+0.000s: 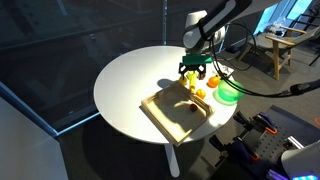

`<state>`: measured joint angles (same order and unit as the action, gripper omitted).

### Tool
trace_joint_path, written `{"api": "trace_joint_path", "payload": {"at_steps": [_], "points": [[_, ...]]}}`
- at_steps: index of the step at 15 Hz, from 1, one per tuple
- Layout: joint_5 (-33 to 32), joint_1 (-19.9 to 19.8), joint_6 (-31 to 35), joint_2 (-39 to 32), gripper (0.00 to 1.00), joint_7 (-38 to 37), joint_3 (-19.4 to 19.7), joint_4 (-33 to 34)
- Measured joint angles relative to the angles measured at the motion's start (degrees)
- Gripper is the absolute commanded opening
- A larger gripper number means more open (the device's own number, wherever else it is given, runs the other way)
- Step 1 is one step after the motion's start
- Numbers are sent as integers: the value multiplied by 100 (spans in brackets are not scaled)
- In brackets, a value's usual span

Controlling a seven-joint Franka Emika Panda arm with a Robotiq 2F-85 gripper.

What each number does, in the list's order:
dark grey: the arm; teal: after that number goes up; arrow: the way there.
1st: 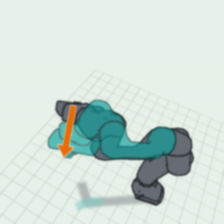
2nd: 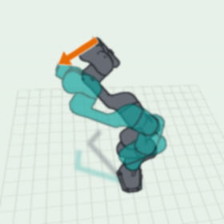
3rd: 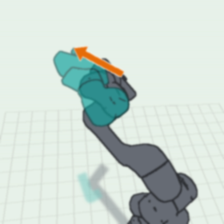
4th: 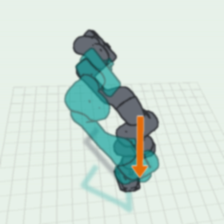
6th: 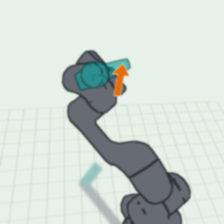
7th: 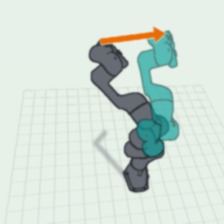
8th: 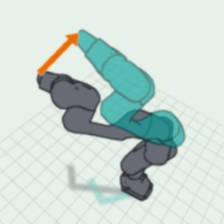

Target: Remove the banana from the crate and put it on the table

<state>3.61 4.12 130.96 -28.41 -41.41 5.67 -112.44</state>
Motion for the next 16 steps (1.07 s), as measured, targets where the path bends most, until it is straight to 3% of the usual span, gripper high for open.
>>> {"api": "trace_joint_path", "payload": {"at_steps": [8, 16], "points": [[-619, 317, -1179, 421, 100, 834, -185, 6], [-1177, 504, -1223, 952, 100, 1688, -449, -160]]}}
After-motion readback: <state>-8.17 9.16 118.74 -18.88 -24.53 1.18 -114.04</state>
